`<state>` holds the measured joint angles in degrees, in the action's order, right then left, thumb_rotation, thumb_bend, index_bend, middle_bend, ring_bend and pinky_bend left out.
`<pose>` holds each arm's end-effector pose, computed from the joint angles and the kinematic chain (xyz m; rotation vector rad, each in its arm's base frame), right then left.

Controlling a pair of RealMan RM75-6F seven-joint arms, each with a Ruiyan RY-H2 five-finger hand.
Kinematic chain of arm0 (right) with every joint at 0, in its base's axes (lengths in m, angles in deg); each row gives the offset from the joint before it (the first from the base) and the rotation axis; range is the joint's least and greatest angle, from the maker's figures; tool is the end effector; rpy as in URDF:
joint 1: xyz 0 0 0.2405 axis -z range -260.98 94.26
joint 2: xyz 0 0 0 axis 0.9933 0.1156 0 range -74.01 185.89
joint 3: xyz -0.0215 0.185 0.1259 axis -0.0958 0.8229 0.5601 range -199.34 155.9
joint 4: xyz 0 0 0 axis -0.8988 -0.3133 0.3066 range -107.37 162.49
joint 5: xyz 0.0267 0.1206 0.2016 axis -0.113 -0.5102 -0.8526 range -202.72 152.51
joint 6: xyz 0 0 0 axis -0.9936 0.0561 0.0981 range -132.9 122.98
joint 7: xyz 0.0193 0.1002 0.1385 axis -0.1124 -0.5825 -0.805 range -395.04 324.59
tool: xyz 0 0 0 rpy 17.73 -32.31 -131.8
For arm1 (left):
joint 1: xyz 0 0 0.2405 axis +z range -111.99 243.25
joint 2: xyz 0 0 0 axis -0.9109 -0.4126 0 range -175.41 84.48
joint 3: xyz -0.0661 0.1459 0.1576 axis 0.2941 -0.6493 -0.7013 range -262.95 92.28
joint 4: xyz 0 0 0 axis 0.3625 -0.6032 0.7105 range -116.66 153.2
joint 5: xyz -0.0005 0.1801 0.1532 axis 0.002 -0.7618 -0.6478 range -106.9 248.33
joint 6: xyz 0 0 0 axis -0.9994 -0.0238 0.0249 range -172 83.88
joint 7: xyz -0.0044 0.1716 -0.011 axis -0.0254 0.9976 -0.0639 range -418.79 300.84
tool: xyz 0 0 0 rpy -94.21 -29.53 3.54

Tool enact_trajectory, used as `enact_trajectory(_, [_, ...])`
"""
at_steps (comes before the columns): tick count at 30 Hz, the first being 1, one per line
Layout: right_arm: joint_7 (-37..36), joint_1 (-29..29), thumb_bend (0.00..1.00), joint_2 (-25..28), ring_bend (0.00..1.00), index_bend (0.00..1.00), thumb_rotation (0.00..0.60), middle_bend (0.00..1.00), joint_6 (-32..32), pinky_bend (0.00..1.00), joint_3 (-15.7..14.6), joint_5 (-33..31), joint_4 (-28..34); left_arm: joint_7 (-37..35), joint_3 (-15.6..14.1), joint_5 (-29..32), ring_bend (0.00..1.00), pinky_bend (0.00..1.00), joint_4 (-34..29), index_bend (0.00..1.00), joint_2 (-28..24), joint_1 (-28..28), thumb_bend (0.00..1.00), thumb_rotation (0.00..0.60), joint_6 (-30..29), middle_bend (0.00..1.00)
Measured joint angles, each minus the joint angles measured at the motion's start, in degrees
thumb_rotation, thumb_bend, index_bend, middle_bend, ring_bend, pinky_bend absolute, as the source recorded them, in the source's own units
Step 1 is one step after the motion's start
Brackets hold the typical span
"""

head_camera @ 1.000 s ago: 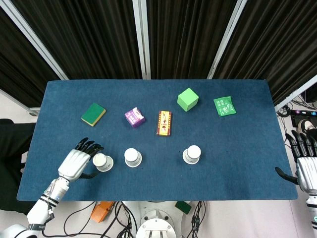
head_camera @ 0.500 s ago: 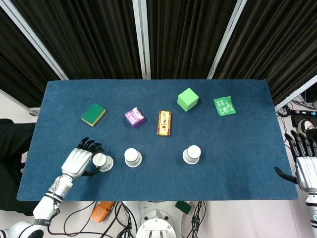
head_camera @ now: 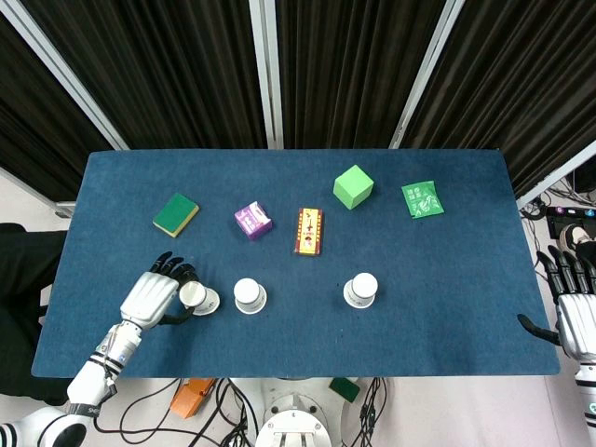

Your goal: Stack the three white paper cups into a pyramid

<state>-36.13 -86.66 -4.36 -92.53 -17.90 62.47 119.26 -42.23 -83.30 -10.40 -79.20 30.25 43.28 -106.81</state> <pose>-0.2989 -0.2051 0.1505 1.3779 -0.8141 0.8949 -0.1948 0.2555 -0.0088 -1.8568 -0.9752 -0.8468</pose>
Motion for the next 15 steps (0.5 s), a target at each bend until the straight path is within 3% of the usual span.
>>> enact_trajectory(15, [-0.5,0.8,0.25,0.2,0.0,0.0,0.6,0.06,-0.6,0.0,-0.1,-0.4,-0.3,3.7,1.7,2.1,0.13,0.0,0.8,0.41,4.1,-4.9,0.35,0.507,3.5,0.22])
